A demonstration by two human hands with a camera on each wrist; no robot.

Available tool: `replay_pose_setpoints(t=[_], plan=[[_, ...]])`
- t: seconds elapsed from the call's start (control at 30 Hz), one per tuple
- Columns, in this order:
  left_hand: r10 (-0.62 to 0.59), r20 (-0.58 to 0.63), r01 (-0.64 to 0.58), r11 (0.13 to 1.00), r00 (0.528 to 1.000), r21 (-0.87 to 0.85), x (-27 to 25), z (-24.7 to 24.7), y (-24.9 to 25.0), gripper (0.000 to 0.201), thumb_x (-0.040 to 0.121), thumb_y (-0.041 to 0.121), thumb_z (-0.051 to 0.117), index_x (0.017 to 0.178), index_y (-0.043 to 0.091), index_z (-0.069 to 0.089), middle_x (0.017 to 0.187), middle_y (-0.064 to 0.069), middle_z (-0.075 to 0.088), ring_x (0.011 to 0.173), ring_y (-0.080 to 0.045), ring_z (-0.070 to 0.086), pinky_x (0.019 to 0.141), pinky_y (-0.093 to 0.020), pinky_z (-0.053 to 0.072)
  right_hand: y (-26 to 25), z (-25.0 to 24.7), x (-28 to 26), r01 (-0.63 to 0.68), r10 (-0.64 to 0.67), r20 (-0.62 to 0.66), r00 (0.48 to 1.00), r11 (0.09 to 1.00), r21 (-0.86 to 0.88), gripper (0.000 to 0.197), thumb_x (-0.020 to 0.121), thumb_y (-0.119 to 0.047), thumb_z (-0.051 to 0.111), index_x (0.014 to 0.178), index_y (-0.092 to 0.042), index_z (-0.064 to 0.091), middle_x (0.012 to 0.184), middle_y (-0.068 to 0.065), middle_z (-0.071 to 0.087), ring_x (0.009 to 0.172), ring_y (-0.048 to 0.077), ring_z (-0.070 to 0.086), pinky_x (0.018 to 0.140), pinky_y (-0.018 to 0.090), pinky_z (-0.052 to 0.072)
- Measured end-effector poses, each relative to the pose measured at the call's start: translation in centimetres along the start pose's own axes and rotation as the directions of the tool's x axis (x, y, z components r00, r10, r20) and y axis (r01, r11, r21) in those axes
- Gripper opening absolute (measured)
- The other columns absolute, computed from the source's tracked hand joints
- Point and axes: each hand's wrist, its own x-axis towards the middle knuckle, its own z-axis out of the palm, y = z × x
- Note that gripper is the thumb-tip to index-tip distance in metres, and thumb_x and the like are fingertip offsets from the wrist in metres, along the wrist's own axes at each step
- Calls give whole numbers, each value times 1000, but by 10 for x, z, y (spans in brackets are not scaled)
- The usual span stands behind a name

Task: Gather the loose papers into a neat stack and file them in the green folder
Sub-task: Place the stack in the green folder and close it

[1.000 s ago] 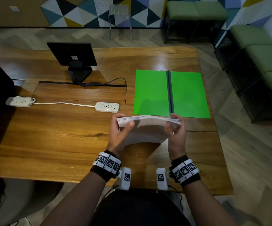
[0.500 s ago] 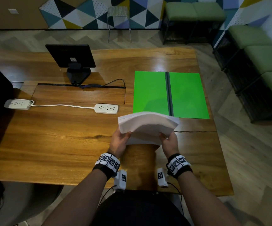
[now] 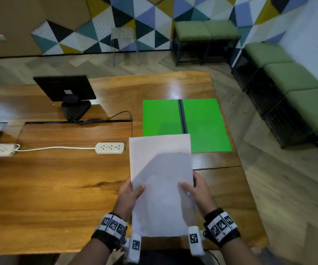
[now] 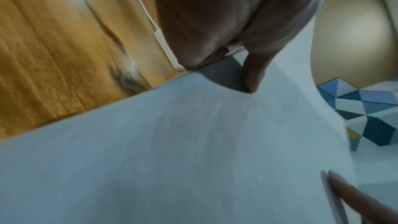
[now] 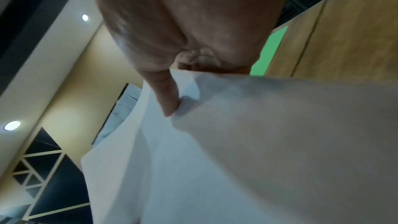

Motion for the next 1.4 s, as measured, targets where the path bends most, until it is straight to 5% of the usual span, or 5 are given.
replay_pose_setpoints(t=[0.43, 0.8, 1.0, 1.2, 1.4], plan=[[-76, 27, 72, 990, 997, 123, 59, 43, 4, 41, 92, 16, 76, 131, 19, 65, 121, -6, 79, 112, -34, 75, 93, -56, 61, 13, -35, -1, -46, 47, 20, 999, 998, -52, 52, 91, 2, 68, 136, -21, 58, 123, 4, 74, 112, 23, 73, 92, 47, 61], [-222, -103, 241, 934, 970, 262, 126, 58, 2, 17, 102, 11, 64, 117, 4, 62, 87, -15, 73, 72, -23, 66, 55, -29, 49, -46, -172, 161, -47, 36, -172, 984, 997, -63, 58, 85, 18, 65, 138, -6, 58, 129, 17, 70, 113, 36, 70, 102, 55, 52], [-72, -249, 231, 674, 966, 702, 139, 41, -15, 31, 95, 23, 71, 123, 13, 66, 116, -7, 70, 107, -27, 67, 88, -38, 55, -64, -212, 264, -123, 90, -212, 973, 981, -147, 56, 87, 11, 66, 137, -14, 61, 128, 12, 70, 117, 36, 66, 102, 54, 51], [116, -226, 194, 235, 967, 953, 192, 55, 5, 85, 99, 50, 58, 164, 12, 21, 174, -14, 12, 159, -35, 19, 128, -52, 18, -37, -233, 326, -240, 129, -308, 943, 902, -358, 57, 84, 6, 72, 137, -13, 62, 128, 12, 70, 113, 36, 65, 104, 54, 50], [26, -344, 327, 249, 939, 911, 235, 71, 1, 98, 93, 54, 67, 163, 4, 20, 174, -17, 13, 158, -40, 19, 128, -54, 25, -18, -241, 353, -282, 100, -332, 938, 775, -565, 59, 81, -1, 74, 137, -11, 57, 127, 15, 68, 113, 36, 66, 100, 52, 55]])
